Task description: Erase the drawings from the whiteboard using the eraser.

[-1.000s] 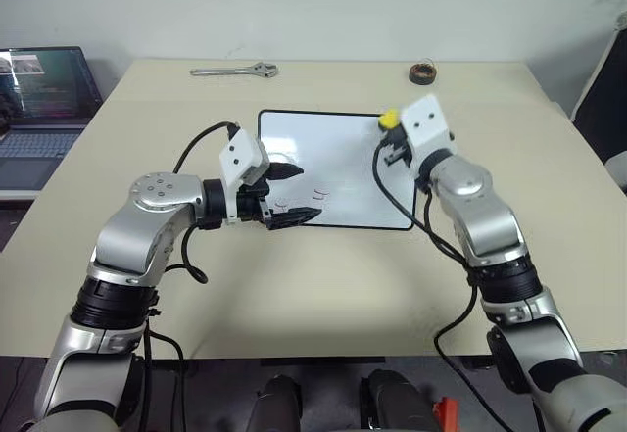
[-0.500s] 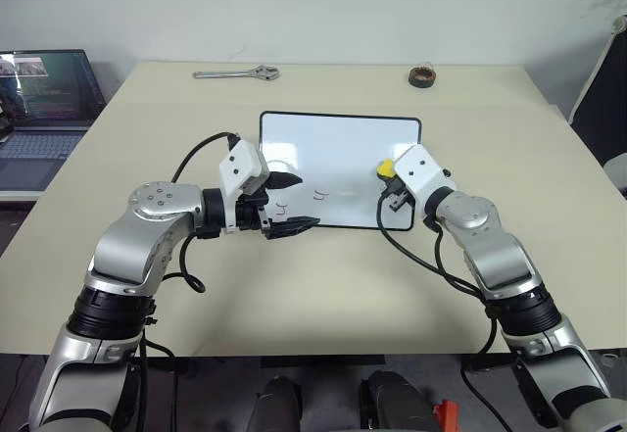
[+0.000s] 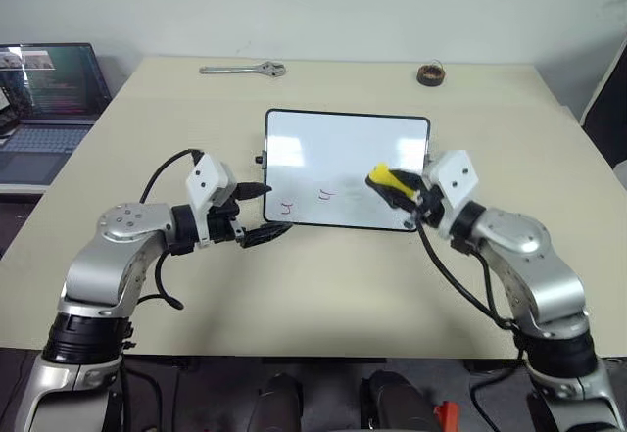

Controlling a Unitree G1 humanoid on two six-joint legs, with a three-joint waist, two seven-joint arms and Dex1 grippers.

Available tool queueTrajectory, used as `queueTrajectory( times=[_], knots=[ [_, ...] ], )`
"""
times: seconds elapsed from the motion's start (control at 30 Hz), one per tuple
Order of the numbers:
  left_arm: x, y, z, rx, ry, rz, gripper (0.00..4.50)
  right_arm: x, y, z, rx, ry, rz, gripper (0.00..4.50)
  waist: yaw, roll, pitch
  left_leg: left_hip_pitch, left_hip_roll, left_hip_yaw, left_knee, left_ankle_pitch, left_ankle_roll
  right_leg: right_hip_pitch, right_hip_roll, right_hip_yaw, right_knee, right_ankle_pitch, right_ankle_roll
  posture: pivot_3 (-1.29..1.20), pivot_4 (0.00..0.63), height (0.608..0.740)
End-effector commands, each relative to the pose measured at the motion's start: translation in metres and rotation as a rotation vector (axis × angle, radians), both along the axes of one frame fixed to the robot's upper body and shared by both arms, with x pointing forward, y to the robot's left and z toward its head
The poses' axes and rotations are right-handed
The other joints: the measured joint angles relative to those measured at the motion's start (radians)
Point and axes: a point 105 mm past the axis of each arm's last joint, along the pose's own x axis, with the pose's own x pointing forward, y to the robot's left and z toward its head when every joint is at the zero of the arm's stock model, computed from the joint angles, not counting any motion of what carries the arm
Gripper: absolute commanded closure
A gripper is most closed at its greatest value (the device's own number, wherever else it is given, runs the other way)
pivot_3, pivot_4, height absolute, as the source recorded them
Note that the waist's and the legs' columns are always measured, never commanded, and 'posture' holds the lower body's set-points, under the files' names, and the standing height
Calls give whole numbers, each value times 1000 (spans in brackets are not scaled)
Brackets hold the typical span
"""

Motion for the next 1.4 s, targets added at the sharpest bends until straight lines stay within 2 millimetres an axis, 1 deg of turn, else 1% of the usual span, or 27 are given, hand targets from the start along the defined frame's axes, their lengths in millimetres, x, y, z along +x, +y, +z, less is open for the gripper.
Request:
queueTrajectory(
  times=[0.03,0.13,0.2,0.3,0.47,0.5,0.53,0.6,0.7,0.83,0.93,1.0,1.07,1.13,1.23,1.33,1.37,1.4],
  knots=[
    [-11,11,5,17,-38,5,0,-18,-3,6,-14,-29,62,3649,0,0,0,0,0,0,0,0,0,0,0,0,0,0,0,0,150,740],
    [-18,23,-7,23,-16,46,0,-23,-5,-6,-51,0,79,3649,-3,0,0,2,1,1,0,0,0,0,0,0,1,0,-1,0,150,740],
    [-18,27,-10,6,-14,79,0,-25,-5,-11,-80,5,95,3649,-2,0,0,2,0,0,0,0,0,0,0,0,1,0,-1,0,150,740],
    [-17,29,-11,-5,-19,101,0,-24,0,-13,-96,-2,116,3649,0,0,0,2,0,-1,0,0,0,1,0,0,1,0,-1,0,150,740],
    [-20,35,-18,14,-16,130,0,-21,10,-15,-133,-35,155,3649,-1,0,0,2,0,0,0,0,0,1,0,0,1,0,-1,0,150,740],
    [-21,37,-19,14,-11,134,0,-16,15,-14,-143,-52,157,3649,-1,0,0,2,0,0,0,0,0,1,0,0,1,0,-1,0,150,740],
    [-22,37,-20,12,-10,139,0,-5,23,-11,-166,-95,146,3649,-3,0,0,2,0,0,0,0,0,1,0,0,1,0,-1,0,150,740],
    [-23,35,-21,10,-9,139,0,20,47,-5,-227,-179,120,3649,-14,-1,1,3,0,1,0,0,0,1,1,0,2,0,-2,0,150,740],
    [-24,31,-22,18,-9,121,0,44,73,-4,-317,-247,117,3649,-18,-1,1,4,0,0,0,1,-1,0,3,0,2,2,-5,0,150,740],
    [-21,27,-22,28,-17,108,0,75,95,0,-379,-316,69,3650,-12,-1,1,1,0,-2,0,1,-1,-1,2,-1,2,1,-6,0,150,740],
    [-22,25,-23,30,-14,100,0,87,104,-2,-402,-325,49,3650,-7,-1,1,0,1,-2,0,1,-1,-1,0,-1,1,1,-5,0,150,740],
    [-24,25,-25,30,-10,97,0,92,106,-14,-434,-301,44,3650,-7,-1,1,0,1,-1,0,0,-1,-1,0,-1,1,1,-5,0,150,740],
    [-25,24,-26,30,-9,95,0,91,104,-33,-489,-244,72,3650,-8,-1,1,1,1,-1,0,0,-1,-1,0,-1,1,1,-5,0,150,740],
    [-25,25,-27,30,-10,96,0,82,99,-53,-537,-178,134,3650,-8,-1,1,2,1,-1,0,0,-1,0,0,-1,2,1,-5,0,150,740],
    [-24,27,-27,30,-12,101,0,70,94,-67,-582,-135,210,3650,-5,-1,1,5,1,-3,0,1,-1,4,0,-1,2,1,-6,0,150,740],
    [-23,28,-29,32,-13,100,0,68,91,-68,-616,-148,221,3663,-5,-1,1,8,1,-3,0,1,-1,6,0,-1,2,1,-6,0,150,740],
    [-22,27,-29,32,-15,97,0,74,90,-62,-609,-176,186,3669,-5,-1,1,8,1,-3,0,1,-1,6,1,-2,3,1,-6,0,150,740],
    [-21,26,-29,31,-16,94,0,88,88,-42,-559,-254,76,3670,-4,-1,1,8,1,-3,0,1,-1,6,1,-2,3,1,-6,0,150,740]
  ],
)
